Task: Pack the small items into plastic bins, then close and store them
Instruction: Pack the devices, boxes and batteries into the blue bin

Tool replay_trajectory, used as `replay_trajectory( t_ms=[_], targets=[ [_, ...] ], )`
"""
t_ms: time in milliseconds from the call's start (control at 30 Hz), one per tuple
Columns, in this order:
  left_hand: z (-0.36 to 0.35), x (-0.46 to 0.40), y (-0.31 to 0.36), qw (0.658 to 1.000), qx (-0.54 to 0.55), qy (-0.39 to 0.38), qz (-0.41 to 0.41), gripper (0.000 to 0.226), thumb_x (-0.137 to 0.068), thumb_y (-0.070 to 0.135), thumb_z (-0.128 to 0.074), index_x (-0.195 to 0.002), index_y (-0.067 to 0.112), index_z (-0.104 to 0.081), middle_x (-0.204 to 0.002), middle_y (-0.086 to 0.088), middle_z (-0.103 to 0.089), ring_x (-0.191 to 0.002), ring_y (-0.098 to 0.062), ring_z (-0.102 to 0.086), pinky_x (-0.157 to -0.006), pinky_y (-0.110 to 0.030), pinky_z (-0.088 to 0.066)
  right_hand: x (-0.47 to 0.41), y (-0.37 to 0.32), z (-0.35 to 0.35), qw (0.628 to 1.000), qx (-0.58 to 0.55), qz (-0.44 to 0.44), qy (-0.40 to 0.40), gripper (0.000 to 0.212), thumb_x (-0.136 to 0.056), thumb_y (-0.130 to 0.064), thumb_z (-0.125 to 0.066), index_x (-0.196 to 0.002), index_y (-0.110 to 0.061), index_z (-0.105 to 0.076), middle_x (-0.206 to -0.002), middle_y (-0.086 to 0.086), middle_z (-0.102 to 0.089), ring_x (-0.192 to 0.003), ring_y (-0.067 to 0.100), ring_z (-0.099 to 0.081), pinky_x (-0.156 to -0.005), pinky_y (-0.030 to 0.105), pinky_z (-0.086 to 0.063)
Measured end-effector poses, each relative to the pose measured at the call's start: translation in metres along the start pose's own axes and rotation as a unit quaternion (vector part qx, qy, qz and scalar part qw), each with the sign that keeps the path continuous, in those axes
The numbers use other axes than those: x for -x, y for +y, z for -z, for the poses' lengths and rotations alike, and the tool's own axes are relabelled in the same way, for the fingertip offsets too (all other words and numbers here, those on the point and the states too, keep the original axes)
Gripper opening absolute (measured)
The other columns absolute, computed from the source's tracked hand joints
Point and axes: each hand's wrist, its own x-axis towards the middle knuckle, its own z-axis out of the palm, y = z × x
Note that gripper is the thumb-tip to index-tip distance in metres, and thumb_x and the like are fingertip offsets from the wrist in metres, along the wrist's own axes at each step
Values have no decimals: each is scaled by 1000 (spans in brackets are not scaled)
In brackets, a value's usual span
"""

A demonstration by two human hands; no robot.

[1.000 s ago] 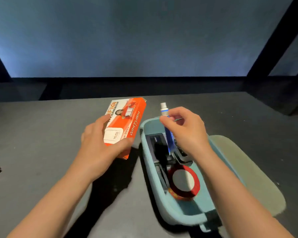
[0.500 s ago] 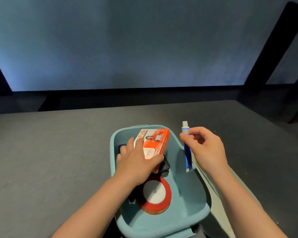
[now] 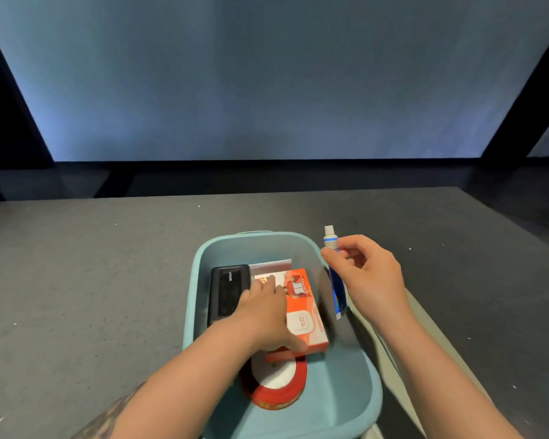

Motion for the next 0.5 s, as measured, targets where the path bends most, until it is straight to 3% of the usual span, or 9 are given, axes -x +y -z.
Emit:
replay_trajectory(
  t_ms=[67, 200, 400, 500],
  targets=[
    [-2, 1, -4, 998, -54, 21, -17, 101, -67, 69, -64, -143, 14, -27, -146, -5, -30, -129, -27, -24, -103, -42, -23, -1, 3, -1, 1000, 3, -5, -1, 11, -82, -34, -72, -90, -27, -67, -77, -12, -65, -68, -7, -58, -53, 8, -41],
    [-5, 1, -4, 991, -116, 72, -4, 98, -79, 68, -51, -149, 10, -15, -157, -8, -14, -140, -28, -16, -112, -45, -12, -4, 2, -6, 1000, 27, 5, -14, 11, -81, -36, -72, -89, -29, -68, -74, -14, -65, -69, -2, -60, -59, 16, -40],
    [3, 8, -12, 991, -75, 114, -16, 72, -91, 58, -41, -148, 17, -22, -159, -3, -13, -145, -22, -9, -116, -45, -2, -9, -6, -26, 985, 164, 38, -49, 21, -81, -42, -69, -96, -31, -60, -77, -12, -62, -69, 4, -56, -56, 24, -40],
    [5, 24, -29, 976, -54, 208, -14, 59, -93, 52, -40, -143, 22, -30, -157, 1, -19, -145, -18, -10, -115, -41, 3, -14, -9, -42, 956, 271, 43, -104, 26, -83, -43, -66, -103, -27, -60, -89, -6, -67, -80, 15, -59, -60, 28, -42]
  ],
)
